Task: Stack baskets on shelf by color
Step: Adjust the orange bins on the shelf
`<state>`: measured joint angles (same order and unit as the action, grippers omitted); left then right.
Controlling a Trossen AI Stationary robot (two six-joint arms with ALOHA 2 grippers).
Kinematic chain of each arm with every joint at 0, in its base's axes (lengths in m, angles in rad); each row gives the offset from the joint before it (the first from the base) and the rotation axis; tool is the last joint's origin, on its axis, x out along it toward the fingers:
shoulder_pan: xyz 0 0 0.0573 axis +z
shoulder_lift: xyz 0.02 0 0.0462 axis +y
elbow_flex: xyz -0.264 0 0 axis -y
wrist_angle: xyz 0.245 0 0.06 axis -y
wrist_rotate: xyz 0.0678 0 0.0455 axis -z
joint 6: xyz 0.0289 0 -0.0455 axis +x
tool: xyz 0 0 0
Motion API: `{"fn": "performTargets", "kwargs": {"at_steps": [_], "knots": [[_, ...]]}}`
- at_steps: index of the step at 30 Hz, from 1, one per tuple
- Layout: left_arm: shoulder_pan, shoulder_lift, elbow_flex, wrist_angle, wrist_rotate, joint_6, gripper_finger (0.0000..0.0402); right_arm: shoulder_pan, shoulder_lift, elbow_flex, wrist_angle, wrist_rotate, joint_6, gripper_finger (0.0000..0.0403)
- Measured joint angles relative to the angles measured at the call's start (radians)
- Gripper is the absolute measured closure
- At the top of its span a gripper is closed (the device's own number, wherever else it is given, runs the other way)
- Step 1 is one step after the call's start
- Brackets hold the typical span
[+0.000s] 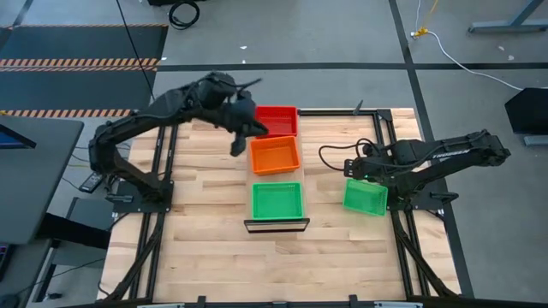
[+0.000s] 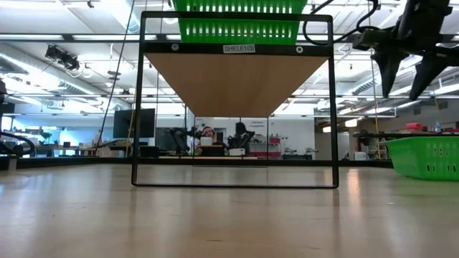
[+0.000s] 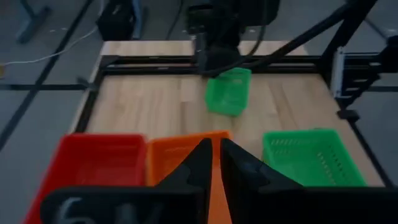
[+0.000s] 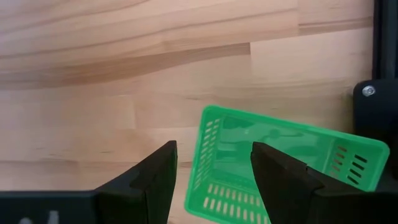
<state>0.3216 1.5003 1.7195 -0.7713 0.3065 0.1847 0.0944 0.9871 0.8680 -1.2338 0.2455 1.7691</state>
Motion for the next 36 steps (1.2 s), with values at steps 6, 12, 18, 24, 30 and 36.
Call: {"fn": "performTargets", "kwargs": {"at_steps": [6, 12, 18, 24, 30, 36], "knots": [[-0.072, 0.096, -0.001, 0.041, -0.006, -0.043, 0.0361, 0.0, 0.0, 0.0, 0.018, -0.004, 0.0, 0.0192], [-0.122, 0.182, -0.002, 0.048, -0.027, -0.07, 0.0367, 0.0, 0.0, 0.0, 0.03, -0.005, 0.0, 0.0192], [-0.178, 0.236, -0.002, 0.066, -0.165, -0.019, 0.0366, 0.0, 0.0, 0.0, 0.036, -0.013, 0.0, 0.0192], [-0.211, 0.28, -0.003, 0.069, -0.399, 0.074, 0.0374, 0.0, 0.0, 0.0, 0.065, -0.019, 0.0, 0.0192], [-0.214, 0.314, -0.003, 0.084, -0.404, 0.069, 0.037, 0.001, 0.004, 0.0, 0.095, -0.027, -0.008, 0.0192], [-0.233, 0.319, -0.003, 0.092, -0.392, 0.066, 0.0375, 0.002, 0.011, 0.0, 0.096, -0.039, -0.018, 0.0192]]}}
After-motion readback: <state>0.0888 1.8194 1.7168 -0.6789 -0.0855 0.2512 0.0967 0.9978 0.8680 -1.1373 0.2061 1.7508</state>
